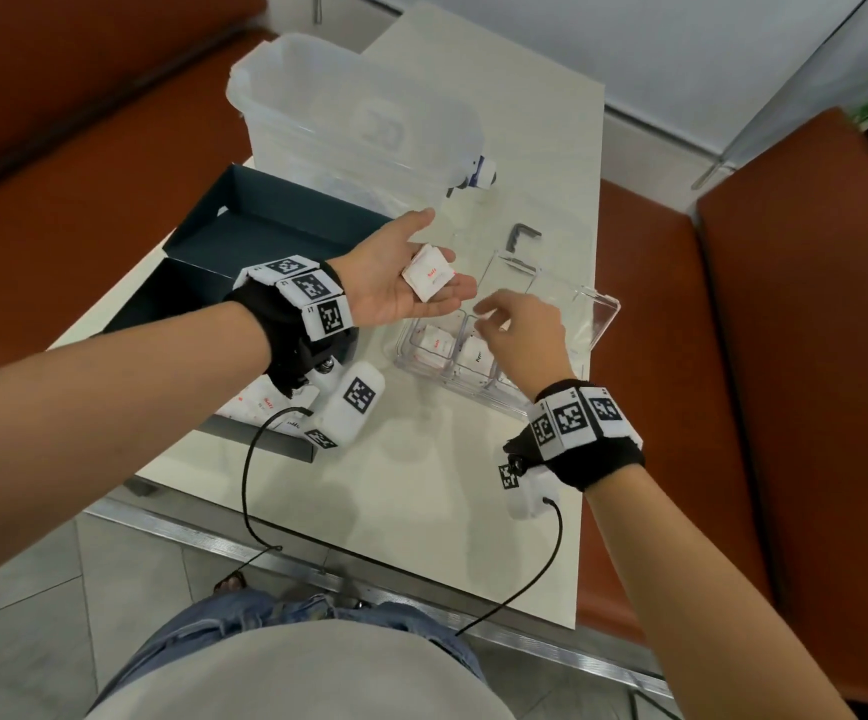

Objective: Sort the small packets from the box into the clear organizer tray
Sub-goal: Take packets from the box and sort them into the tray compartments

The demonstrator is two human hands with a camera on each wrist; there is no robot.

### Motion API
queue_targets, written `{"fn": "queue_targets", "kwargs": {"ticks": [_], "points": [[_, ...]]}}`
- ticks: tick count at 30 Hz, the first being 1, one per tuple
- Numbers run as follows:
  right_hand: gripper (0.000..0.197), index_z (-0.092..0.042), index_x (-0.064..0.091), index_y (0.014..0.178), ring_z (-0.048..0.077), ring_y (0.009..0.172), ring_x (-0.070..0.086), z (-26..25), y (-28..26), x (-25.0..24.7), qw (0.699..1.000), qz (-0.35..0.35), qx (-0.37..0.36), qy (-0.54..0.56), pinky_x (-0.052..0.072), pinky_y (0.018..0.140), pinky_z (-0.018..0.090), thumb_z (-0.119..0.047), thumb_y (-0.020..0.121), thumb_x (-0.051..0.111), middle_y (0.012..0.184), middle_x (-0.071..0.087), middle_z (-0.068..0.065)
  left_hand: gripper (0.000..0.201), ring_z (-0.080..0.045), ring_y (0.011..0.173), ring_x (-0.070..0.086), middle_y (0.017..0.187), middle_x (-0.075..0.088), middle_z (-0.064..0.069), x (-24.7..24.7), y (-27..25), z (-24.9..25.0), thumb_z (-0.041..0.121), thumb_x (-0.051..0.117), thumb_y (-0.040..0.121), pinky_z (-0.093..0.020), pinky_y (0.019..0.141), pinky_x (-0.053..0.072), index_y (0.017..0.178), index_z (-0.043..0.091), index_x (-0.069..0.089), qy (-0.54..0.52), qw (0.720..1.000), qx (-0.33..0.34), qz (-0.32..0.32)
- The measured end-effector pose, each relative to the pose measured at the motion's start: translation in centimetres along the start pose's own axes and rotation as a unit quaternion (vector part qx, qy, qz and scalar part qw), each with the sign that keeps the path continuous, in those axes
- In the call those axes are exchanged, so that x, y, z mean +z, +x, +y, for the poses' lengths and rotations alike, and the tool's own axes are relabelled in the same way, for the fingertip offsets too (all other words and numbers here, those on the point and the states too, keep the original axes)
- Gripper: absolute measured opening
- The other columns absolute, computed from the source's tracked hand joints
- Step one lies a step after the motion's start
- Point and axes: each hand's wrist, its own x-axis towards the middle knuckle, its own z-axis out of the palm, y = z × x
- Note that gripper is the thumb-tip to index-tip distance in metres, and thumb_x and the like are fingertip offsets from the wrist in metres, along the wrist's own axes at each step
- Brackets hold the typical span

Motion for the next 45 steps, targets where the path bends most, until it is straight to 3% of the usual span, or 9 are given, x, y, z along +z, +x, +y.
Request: {"fn": "queue_targets", "kwargs": {"ticks": [5,11,14,17,23,29,34,39,45], "points": [[0.019,-0.018,0.068,0.106,0.0,0.071,0.055,-2.2,0.3,-1.5,0.978,0.082,0.02,0.192,0.043,0.066,0.017,-0.021,0.092,0.056,0.08,0.062,-0.012,0.03,-0.03,0.093,0.071,0.114,0.064,-0.025,0.4,-0.6,-0.4,0.004,0.033,0.098,-0.041,0.083,0.058,0.126,0.007,0.044,0.008,1.0,0.015,-0.013],[0.025,-0.012,0.065,0.111,0.015,0.087,0.061,-3.4,0.9,-0.7,0.969,0.052,0.052,0.235,0.048,0.08,0.028,-0.024,0.089,0.064,0.091,0.062,-0.004,0.066,-0.017,0.092,0.064,0.137,0.048,-0.018,1.2,-0.8,-0.7,-0.017,0.039,0.094,-0.026,0.066,0.059,0.151,0.014,0.024,0.128,0.988,0.076,-0.035],[0.004,-0.014,0.067,0.089,0.016,0.074,0.065,-3.2,1.2,-1.1,0.951,0.045,0.081,0.295,0.055,0.076,0.033,-0.015,0.086,0.068,0.081,0.066,0.001,0.059,-0.021,0.101,0.06,0.133,0.051,-0.018,0.8,-1.0,-0.7,-0.014,0.044,0.094,-0.032,0.089,0.053,0.146,0.012,0.032,0.14,0.985,0.093,-0.036],[0.009,-0.016,0.065,0.08,0.012,0.06,0.06,-2.6,1.5,-1.8,0.943,0.029,0.086,0.32,0.053,0.062,0.026,-0.01,0.086,0.068,0.071,0.065,0.001,0.03,-0.024,0.106,0.059,0.128,0.056,-0.016,0.4,-1.2,-0.3,0.011,0.043,0.103,-0.038,0.099,0.046,0.132,0.006,0.049,0.102,0.991,0.081,-0.02],[0.003,-0.01,0.069,0.09,0.01,0.063,0.056,-2.3,1.9,-2.7,0.93,0.004,0.105,0.351,0.049,0.061,0.021,-0.009,0.088,0.067,0.075,0.064,0.004,0.038,-0.03,0.102,0.065,0.12,0.062,-0.015,0.2,-1.6,-0.1,0.028,0.038,0.105,-0.045,0.087,0.056,0.133,0.008,0.054,0.081,0.995,0.048,-0.032],[0.014,-0.004,0.072,0.101,0.011,0.065,0.058,-1.7,1.9,-3.1,0.933,0.025,0.095,0.347,0.054,0.067,0.023,-0.004,0.089,0.063,0.078,0.067,0.006,0.031,-0.032,0.108,0.064,0.129,0.059,-0.023,0.4,-2.1,-0.1,0.0,0.043,0.101,-0.036,0.08,0.06,0.129,-0.001,0.055,0.081,0.995,0.049,-0.039],[0.014,-0.012,0.073,0.093,0.011,0.065,0.058,-0.7,1.7,-3.9,0.926,-0.004,0.079,0.369,0.056,0.075,0.029,-0.003,0.089,0.064,0.077,0.067,0.004,0.034,-0.033,0.115,0.062,0.129,0.059,-0.023,0.1,-2.1,0.1,0.0,0.042,0.101,-0.037,0.08,0.059,0.134,-0.003,0.05,0.069,0.997,0.042,-0.019],[0.013,-0.007,0.072,0.099,0.011,0.064,0.06,-1.6,1.6,-3.2,0.929,-0.031,0.063,0.364,0.056,0.07,0.024,-0.004,0.087,0.067,0.077,0.067,0.008,0.033,-0.031,0.107,0.065,0.126,0.06,-0.022,0.5,-2.0,-0.3,0.003,0.042,0.102,-0.035,0.079,0.059,0.134,-0.003,0.046,0.104,0.994,0.023,-0.026],[0.006,-0.015,0.071,0.084,0.007,0.065,0.059,-2.1,1.9,-3.5,0.941,-0.032,0.103,0.319,0.049,0.062,0.02,-0.014,0.088,0.067,0.078,0.068,0.001,0.031,-0.028,0.098,0.069,0.121,0.063,-0.022,0.5,-1.9,-0.5,0.01,0.039,0.104,-0.035,0.079,0.06,0.131,-0.001,0.049,0.102,0.994,0.017,-0.037]]}}
